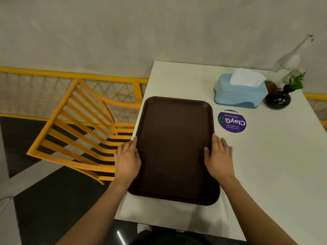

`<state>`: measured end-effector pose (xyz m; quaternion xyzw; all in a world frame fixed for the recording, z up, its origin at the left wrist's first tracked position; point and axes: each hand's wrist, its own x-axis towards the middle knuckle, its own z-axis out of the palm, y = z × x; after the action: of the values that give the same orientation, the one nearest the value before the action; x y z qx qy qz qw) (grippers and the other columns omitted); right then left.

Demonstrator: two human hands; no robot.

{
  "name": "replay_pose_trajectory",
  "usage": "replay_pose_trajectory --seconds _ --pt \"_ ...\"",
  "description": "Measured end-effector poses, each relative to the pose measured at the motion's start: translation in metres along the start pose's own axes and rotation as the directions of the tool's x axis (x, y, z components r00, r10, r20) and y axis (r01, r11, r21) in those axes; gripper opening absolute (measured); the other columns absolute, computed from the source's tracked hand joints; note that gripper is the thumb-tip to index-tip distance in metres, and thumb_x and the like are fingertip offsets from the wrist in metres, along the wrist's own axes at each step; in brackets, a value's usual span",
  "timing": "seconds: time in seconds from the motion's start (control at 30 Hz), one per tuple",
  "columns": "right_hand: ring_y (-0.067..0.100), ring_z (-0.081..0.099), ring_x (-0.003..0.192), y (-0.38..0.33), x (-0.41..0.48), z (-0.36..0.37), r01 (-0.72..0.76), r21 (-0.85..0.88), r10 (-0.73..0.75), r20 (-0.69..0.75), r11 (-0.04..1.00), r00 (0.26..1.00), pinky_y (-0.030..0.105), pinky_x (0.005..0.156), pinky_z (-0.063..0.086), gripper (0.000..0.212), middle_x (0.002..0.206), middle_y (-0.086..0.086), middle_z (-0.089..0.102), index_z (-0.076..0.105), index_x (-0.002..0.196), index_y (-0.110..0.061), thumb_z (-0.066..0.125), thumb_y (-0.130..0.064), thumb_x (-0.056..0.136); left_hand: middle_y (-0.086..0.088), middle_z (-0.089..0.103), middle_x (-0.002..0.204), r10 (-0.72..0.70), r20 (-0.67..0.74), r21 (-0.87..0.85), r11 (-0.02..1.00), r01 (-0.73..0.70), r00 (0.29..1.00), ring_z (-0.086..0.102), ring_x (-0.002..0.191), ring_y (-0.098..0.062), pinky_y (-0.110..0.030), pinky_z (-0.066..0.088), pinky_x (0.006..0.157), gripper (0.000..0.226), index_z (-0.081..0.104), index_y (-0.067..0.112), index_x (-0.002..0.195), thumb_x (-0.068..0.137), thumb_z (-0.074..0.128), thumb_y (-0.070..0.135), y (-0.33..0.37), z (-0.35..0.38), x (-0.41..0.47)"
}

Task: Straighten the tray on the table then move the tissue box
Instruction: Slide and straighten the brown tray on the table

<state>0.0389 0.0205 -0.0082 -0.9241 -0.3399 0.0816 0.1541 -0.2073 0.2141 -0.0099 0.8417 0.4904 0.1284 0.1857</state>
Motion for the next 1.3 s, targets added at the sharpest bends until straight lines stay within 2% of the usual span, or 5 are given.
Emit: replay_pose_trajectory --seconds 0.17,0.3,0.5,0.7,1.3 --pt "0.034 0.024 0.151 -0.008 -0.012 0.002 -0.004 0.028 0.005 -0.031 1.000 1.000 0.054 0.123 0.016 0.060 0.161 0.014 0.034 0.025 0.158 -0.009 0.038 -0.038 0.106 -0.008 0.050 0.151 0.085 0.069 -0.034 0.996 -0.083 0.994 0.041 0.144 -0.026 -0.046 0.032 0.118 0.052 0.033 0.016 0.156 0.105 0.041 0.021 -0.022 -0.008 0.000" --pt "0.032 0.030 0.149 -0.006 -0.033 0.001 0.008 0.056 -0.005 -0.052 0.998 0.999 0.053 0.122 0.020 0.063 0.161 0.014 0.035 0.029 0.157 -0.010 0.042 -0.043 0.104 -0.011 0.049 0.152 0.125 0.074 -0.083 0.989 -0.119 0.989 0.039 0.146 -0.027 -0.046 0.031 0.120 0.051 0.033 0.012 0.155 0.105 0.041 0.019 -0.026 -0.008 -0.012" --pt "0.030 0.021 0.152 0.009 -0.066 0.008 -0.030 0.017 0.030 -0.017 0.999 0.999 0.055 0.122 0.014 0.073 0.165 0.008 0.028 0.016 0.161 -0.016 0.034 -0.056 0.102 -0.009 0.049 0.153 0.137 0.045 -0.139 0.982 -0.130 0.990 0.036 0.147 -0.027 -0.046 0.030 0.120 0.049 0.037 0.012 0.154 0.105 0.043 0.019 -0.025 -0.002 -0.025" --pt "0.031 0.017 0.153 0.015 -0.051 0.004 -0.058 0.008 0.059 -0.012 0.998 0.998 0.057 0.122 0.011 0.072 0.165 0.006 0.027 0.012 0.162 -0.017 0.032 -0.055 0.103 -0.007 0.043 0.157 0.188 0.075 -0.120 0.977 -0.178 0.979 0.029 0.151 -0.024 -0.044 0.028 0.122 0.050 0.034 0.014 0.156 0.107 0.038 0.022 -0.009 0.001 -0.006" --pt "0.031 0.018 0.153 0.011 -0.058 0.010 -0.067 0.022 0.067 -0.020 0.998 0.998 0.056 0.123 0.010 0.073 0.165 0.007 0.028 0.011 0.162 -0.019 0.032 -0.056 0.103 0.000 0.034 0.163 0.135 0.123 -0.198 0.974 -0.109 0.983 0.019 0.154 -0.017 -0.033 0.022 0.118 0.052 0.027 0.020 0.158 0.107 0.036 0.027 -0.020 0.002 -0.007"
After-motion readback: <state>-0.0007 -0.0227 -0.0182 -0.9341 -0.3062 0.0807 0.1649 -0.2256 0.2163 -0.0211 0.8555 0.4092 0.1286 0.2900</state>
